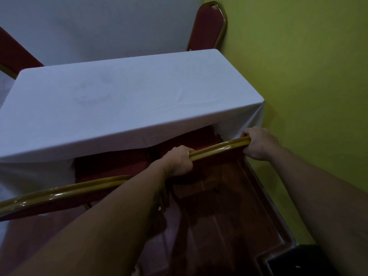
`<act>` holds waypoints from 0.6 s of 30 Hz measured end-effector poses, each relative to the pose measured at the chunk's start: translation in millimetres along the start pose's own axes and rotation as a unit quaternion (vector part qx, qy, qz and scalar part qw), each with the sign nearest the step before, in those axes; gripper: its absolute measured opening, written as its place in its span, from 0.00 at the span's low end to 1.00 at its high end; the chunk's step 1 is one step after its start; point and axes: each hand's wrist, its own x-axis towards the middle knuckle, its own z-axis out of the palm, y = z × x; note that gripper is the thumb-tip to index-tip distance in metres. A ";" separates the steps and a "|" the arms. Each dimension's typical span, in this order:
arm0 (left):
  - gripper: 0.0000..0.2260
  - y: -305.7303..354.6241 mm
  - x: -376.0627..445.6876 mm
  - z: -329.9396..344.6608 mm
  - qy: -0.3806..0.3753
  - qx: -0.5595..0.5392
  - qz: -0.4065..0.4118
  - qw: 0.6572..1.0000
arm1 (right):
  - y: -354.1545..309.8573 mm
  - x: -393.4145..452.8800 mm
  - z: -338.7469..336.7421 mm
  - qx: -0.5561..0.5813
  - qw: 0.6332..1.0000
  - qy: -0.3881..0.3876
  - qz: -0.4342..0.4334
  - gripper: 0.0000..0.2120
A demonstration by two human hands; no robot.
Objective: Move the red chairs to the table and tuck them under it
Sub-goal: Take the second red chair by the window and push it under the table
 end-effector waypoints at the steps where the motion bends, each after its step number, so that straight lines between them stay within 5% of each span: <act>1: 0.31 -0.2 1.3 -0.4 -0.003 0.003 0.003 1.000 | 1.3 2.4 0.8 0.002 1.000 0.002 0.000 0.09; 10: 0.26 -1.2 -8.4 -14.0 -0.064 0.069 0.060 0.994 | -24.3 -10.9 -8.8 -0.092 0.992 -0.031 0.086 0.10; 18: 0.27 -38.4 -49.2 -109.3 -0.050 0.123 0.094 0.987 | -154.0 -21.1 -8.9 -0.148 0.965 -0.216 0.024 0.33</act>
